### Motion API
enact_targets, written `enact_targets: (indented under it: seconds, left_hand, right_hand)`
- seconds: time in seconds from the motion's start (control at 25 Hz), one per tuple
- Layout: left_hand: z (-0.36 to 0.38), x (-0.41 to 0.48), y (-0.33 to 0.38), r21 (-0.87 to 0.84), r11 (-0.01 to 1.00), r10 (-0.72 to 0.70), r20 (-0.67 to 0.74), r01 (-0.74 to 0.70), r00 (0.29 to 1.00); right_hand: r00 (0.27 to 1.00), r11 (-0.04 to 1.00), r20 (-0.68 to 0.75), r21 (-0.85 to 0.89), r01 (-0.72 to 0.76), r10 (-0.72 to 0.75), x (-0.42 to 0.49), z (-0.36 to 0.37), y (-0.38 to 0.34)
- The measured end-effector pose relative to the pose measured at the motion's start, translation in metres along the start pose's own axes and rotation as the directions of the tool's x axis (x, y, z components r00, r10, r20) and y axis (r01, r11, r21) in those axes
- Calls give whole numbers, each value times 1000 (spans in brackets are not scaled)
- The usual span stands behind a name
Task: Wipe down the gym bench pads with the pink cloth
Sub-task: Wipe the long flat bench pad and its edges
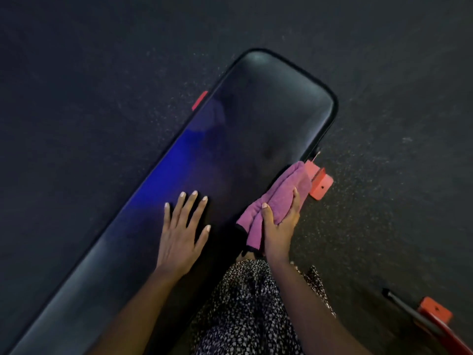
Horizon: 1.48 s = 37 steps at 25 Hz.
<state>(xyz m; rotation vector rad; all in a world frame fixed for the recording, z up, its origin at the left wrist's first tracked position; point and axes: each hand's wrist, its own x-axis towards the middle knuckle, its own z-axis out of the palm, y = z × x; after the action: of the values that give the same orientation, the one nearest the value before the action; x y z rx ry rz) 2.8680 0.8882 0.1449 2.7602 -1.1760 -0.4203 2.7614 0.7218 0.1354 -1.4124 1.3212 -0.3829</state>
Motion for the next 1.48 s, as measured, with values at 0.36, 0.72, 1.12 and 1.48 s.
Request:
enact_targets:
  seconds: [0.36,0.72,1.12,1.48]
  left_hand:
    - [26,-144,-57,71,997,-17,-14,18,1000]
    - [40,-285,-99,55,990,-134,20,132,991]
    - [54,-287,-109,110,989,-99,-29,101,995]
    - [33,-364,-151,-231,957,-187,-35,174,982]
  right_hand:
    - [975,990,192,-102,-96,114,-180,34,65]
    - [968,996,241,-64,-57,71,-185,11,72]
    - [1000,998,18,60,-22,21,-249,65,92]
    - [998,999,43,-36,-35,37,-393,100,146]
